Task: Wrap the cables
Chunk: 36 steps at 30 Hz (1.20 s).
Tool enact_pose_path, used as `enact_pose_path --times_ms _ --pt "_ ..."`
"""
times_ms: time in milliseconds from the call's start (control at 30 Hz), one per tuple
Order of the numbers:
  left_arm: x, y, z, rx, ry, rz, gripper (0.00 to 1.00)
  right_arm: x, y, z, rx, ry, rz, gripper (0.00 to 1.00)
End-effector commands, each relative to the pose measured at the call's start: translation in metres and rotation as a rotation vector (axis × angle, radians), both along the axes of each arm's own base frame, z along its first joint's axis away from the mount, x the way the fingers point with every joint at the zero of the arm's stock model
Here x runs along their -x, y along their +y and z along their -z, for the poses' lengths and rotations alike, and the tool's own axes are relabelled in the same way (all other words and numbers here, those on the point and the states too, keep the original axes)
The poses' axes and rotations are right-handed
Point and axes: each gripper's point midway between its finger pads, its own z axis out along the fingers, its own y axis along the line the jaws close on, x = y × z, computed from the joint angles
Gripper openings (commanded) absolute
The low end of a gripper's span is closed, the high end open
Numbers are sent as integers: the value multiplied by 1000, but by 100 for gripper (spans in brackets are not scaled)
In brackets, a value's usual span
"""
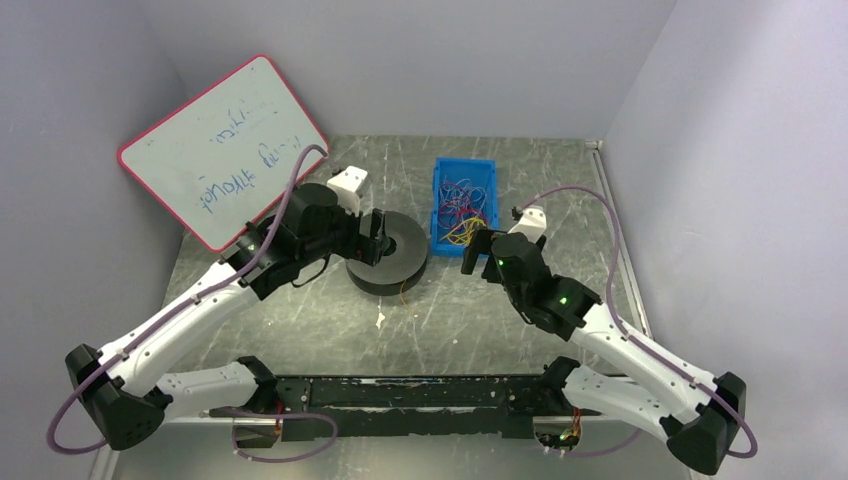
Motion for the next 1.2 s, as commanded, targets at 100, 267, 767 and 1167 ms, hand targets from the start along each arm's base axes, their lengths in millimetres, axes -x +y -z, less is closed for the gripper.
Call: enact_pose_path --times_ms 100,267,767,1167 --pt "5 0 -46 41 -254 122 99 0 -12 -30 16 -72 7 100" --pt "24 -4 -51 116 -404 239 99 3 -12 -51 16 -135 -52 100" --pt "38 -17 -27 133 -319 341 99 -1 -16 -59 64 -155 -44 100" --pt "42 5 -51 179 -398 252 99 10 17 -78 -32 -203 -237 100"
